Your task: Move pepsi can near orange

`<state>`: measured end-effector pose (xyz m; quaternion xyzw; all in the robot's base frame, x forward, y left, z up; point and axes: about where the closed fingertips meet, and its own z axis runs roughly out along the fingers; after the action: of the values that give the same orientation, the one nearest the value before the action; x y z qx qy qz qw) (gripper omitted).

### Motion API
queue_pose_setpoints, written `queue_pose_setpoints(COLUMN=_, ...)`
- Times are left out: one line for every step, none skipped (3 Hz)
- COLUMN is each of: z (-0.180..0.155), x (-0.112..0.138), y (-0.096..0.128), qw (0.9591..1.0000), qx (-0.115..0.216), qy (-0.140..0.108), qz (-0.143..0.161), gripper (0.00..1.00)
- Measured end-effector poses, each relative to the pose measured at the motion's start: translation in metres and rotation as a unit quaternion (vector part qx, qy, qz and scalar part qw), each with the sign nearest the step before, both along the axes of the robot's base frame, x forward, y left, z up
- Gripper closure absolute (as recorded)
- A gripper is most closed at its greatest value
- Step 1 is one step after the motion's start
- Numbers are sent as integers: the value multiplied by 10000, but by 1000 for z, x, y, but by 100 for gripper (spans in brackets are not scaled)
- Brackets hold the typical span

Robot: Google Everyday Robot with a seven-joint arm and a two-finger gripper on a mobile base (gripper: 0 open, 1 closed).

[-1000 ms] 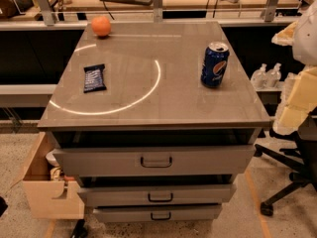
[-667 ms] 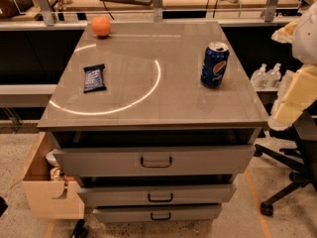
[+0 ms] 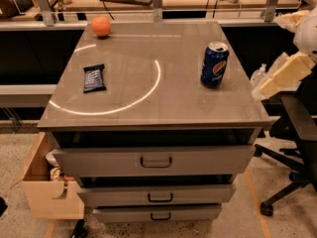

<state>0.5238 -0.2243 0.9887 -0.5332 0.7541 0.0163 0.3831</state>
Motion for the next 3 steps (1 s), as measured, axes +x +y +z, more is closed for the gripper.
queue_pose_setpoints(z=-4, x=29, y=-4, qw=9957, qx=889, qy=-252, qz=-35, gripper=0)
queue_pose_setpoints(z=-15, x=57, y=5, qw=9850, qx=1702, qy=-271, qz=75, gripper=0)
queue_pose_setpoints(z=-35, x=81, y=29, qw=9700, qx=2417, qy=-70, qz=266, gripper=0)
